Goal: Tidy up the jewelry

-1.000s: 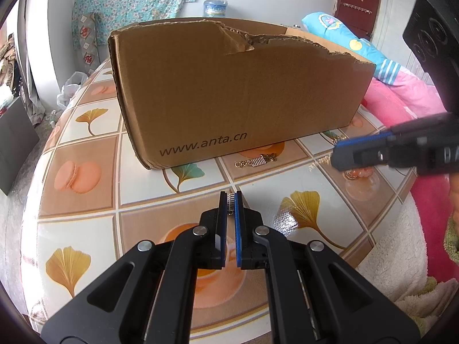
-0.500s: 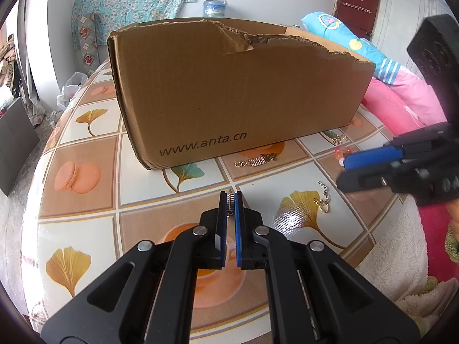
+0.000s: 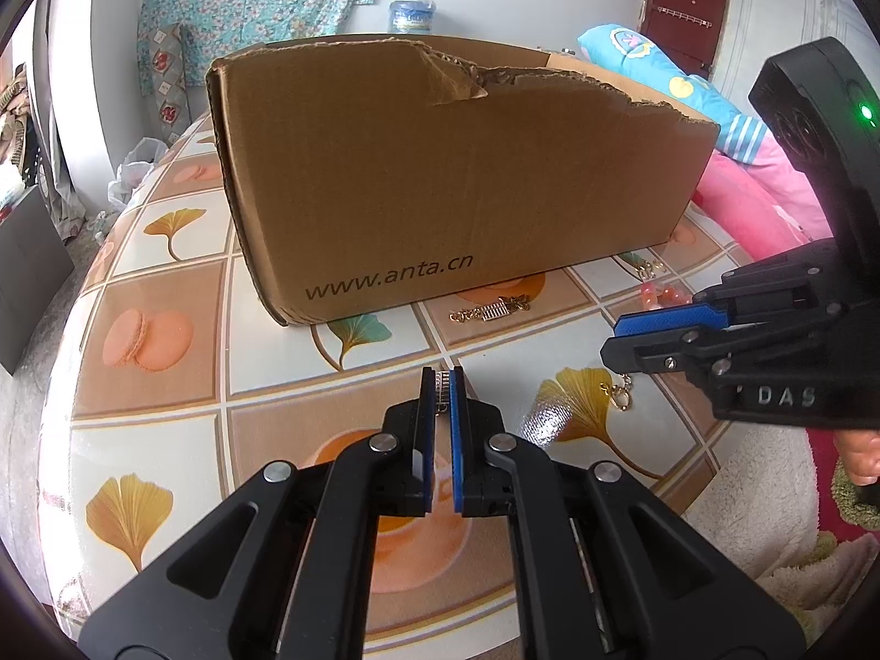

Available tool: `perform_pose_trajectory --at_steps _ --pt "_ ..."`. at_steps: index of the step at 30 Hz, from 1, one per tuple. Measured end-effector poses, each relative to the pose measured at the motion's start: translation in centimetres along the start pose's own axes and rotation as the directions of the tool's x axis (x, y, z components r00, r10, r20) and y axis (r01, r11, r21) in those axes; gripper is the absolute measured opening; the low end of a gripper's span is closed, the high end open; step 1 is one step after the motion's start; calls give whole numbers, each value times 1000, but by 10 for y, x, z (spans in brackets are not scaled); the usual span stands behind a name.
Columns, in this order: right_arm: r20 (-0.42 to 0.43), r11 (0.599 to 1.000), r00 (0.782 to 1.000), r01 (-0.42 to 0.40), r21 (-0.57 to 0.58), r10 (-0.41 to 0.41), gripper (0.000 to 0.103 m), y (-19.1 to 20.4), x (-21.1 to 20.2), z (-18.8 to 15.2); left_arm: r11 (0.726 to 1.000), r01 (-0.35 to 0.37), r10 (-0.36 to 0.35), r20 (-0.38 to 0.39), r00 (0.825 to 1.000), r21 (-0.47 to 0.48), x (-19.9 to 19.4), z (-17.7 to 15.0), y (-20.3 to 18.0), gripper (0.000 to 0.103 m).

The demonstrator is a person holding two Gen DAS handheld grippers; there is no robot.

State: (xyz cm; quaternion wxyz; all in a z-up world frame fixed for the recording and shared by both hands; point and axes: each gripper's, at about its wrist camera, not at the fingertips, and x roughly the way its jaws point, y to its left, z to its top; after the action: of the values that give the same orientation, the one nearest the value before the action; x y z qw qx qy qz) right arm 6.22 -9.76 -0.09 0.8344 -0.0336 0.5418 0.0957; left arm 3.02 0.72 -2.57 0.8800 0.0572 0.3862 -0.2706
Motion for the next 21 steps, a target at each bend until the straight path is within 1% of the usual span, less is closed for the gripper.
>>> perform_pose_trajectory --at_steps 2,5,8,13,17,21 --pt "-5 1000 1000 9 -23 -10 8 7 0 0 1000 0 0 0 1000 -1 0 0 0 4" --pt "-4 998 1000 22 -52 -23 5 13 0 0 1000 0 0 1 1000 -1 0 0 0 4" --pt "-4 1000 1000 -10 -28 10 2 9 -3 -3 1000 0 0 3 1000 -1 0 0 0 4" --pt "22 998 998 -59 18 58 1 0 -15 0 1000 2 -2 7 1000 -3 0 0 0 4" --pt "58 997 996 -75 24 74 1 0 -32 2 1000 2 -2 9 1000 -4 0 0 -1 4" --pt "80 997 995 -69 25 67 1 -3 -52 -8 1000 2 -2 10 1000 -5 -1 0 -1 4"
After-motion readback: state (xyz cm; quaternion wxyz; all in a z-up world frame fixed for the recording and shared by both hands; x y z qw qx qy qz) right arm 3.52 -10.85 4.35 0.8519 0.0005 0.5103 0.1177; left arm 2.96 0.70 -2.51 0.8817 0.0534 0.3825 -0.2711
